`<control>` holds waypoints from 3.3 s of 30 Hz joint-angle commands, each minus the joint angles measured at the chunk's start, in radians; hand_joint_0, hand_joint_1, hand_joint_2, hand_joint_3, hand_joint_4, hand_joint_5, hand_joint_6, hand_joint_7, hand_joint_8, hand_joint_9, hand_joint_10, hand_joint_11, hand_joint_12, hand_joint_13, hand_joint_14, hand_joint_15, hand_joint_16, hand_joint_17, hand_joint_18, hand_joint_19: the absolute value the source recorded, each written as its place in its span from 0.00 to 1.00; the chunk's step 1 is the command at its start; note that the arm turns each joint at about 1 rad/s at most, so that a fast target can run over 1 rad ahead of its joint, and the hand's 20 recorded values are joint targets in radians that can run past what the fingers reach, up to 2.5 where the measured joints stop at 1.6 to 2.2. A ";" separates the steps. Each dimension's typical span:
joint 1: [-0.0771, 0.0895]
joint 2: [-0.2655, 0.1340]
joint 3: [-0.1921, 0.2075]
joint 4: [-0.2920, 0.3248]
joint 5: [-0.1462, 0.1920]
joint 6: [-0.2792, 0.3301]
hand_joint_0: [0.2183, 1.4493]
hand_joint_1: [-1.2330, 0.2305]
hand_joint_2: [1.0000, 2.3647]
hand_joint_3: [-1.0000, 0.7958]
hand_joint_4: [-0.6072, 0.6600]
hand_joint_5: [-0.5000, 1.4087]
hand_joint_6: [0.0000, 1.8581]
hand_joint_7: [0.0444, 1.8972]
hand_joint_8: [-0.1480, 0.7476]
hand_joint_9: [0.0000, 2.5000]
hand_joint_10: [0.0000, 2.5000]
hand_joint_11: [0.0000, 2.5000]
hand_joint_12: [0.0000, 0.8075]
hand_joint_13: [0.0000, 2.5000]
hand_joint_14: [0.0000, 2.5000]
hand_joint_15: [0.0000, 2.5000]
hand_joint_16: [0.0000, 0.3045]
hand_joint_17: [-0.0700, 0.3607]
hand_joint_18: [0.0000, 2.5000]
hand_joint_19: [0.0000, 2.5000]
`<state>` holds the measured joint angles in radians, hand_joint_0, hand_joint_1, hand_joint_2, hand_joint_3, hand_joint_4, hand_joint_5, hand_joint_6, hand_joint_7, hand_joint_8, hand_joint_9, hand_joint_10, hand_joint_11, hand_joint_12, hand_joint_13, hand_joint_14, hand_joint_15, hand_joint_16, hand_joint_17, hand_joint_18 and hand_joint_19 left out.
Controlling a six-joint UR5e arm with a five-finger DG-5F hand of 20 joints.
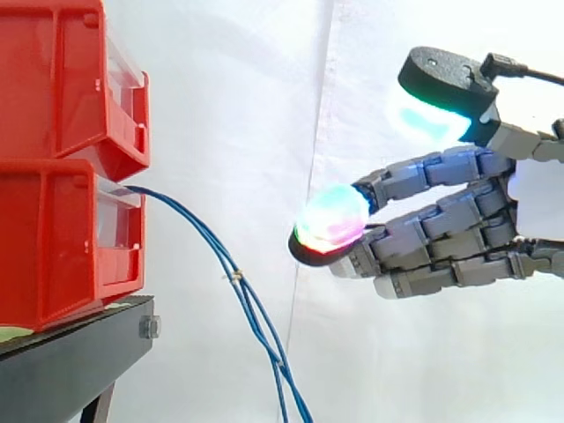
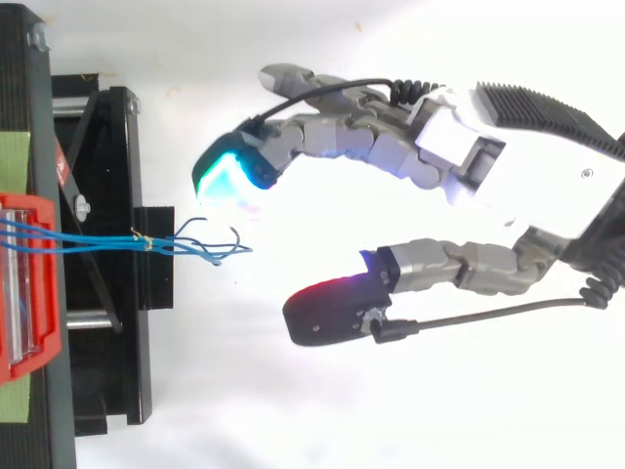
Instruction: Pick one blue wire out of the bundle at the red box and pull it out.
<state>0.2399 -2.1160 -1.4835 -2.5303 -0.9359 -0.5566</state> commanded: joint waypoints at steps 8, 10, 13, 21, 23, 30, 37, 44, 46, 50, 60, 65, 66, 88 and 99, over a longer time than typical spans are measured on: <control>-0.028 -0.084 0.003 0.220 -0.001 0.000 0.22 0.53 0.00 0.29 0.69 0.14 0.27 0.39 0.53 0.17 0.00 0.06 0.51 0.04 0.00 0.03 0.19 0.47 0.03 0.07; -0.031 -0.084 0.003 0.240 -0.001 -0.016 0.22 0.53 0.00 0.29 0.69 0.14 0.27 0.39 0.53 0.17 0.00 0.06 0.51 0.04 0.00 0.03 0.19 0.47 0.03 0.07; -0.036 -0.102 0.003 0.240 -0.006 -0.055 0.22 0.53 0.00 0.29 0.69 0.14 0.27 0.40 0.53 0.17 0.00 0.06 0.51 0.04 0.00 0.03 0.19 0.47 0.03 0.07; -0.039 -0.170 0.003 0.430 -0.057 -0.167 0.22 0.53 0.00 0.29 0.68 0.14 0.27 0.40 0.53 0.17 0.00 0.06 0.51 0.05 0.00 0.03 0.19 0.46 0.03 0.07; -0.041 -0.185 0.003 0.464 -0.057 -0.190 0.23 0.53 0.00 0.29 0.68 0.14 0.27 0.40 0.53 0.17 0.00 0.06 0.51 0.05 0.00 0.03 0.19 0.46 0.03 0.07; -0.042 -0.256 0.014 0.568 -0.057 -0.195 0.23 0.53 0.00 0.29 0.68 0.14 0.27 0.40 0.53 0.17 0.00 0.06 0.51 0.05 0.00 0.03 0.19 0.46 0.03 0.07; -0.042 -0.348 0.089 0.607 -0.055 -0.194 0.23 0.52 0.00 0.30 0.68 0.14 0.27 0.40 0.53 0.18 0.00 0.06 0.51 0.05 0.00 0.03 0.19 0.46 0.04 0.07; -0.037 -0.435 0.195 0.636 -0.054 -0.166 0.23 0.52 0.00 0.30 0.68 0.14 0.27 0.40 0.53 0.18 0.00 0.06 0.51 0.06 0.00 0.03 0.19 0.46 0.04 0.08; -0.036 -0.435 0.197 0.634 -0.055 -0.166 0.23 0.52 0.00 0.30 0.68 0.14 0.27 0.40 0.53 0.18 0.00 0.06 0.51 0.06 0.00 0.03 0.19 0.46 0.04 0.08; -0.028 -0.440 0.197 0.640 -0.055 -0.181 0.23 0.50 0.00 0.30 0.69 0.14 0.27 0.39 0.54 0.19 0.00 0.05 0.52 0.07 0.00 0.02 0.19 0.46 0.06 0.07; -0.018 -0.455 0.197 0.685 -0.061 -0.184 0.23 0.49 0.00 0.30 0.73 0.16 0.27 0.46 0.54 0.19 0.00 0.06 0.52 0.09 0.00 0.02 0.19 0.46 0.08 0.08; -0.014 -0.457 0.198 0.703 -0.083 -0.198 0.23 0.48 0.00 0.30 0.74 0.16 0.27 0.51 0.54 0.19 0.00 0.06 0.52 0.10 0.00 0.03 0.19 0.46 0.10 0.08; -0.014 -0.457 0.198 0.706 -0.096 -0.215 0.23 0.48 0.00 0.30 0.74 0.16 0.27 0.52 0.54 0.19 0.00 0.06 0.52 0.10 0.00 0.02 0.19 0.46 0.10 0.08; -0.037 -0.455 0.200 0.771 -0.116 -0.227 0.26 0.41 0.00 0.31 0.77 0.18 0.27 0.57 0.55 0.22 0.00 0.08 0.52 0.14 0.00 0.03 0.18 0.45 0.18 0.10; -0.068 -0.457 0.186 0.713 -0.118 -0.206 0.26 0.42 0.00 0.32 0.77 0.18 0.27 0.57 0.56 0.23 0.00 0.08 0.53 0.14 0.00 0.04 0.18 0.45 0.18 0.10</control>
<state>0.1800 -2.5721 -1.2876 -1.7842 -1.0521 -0.7703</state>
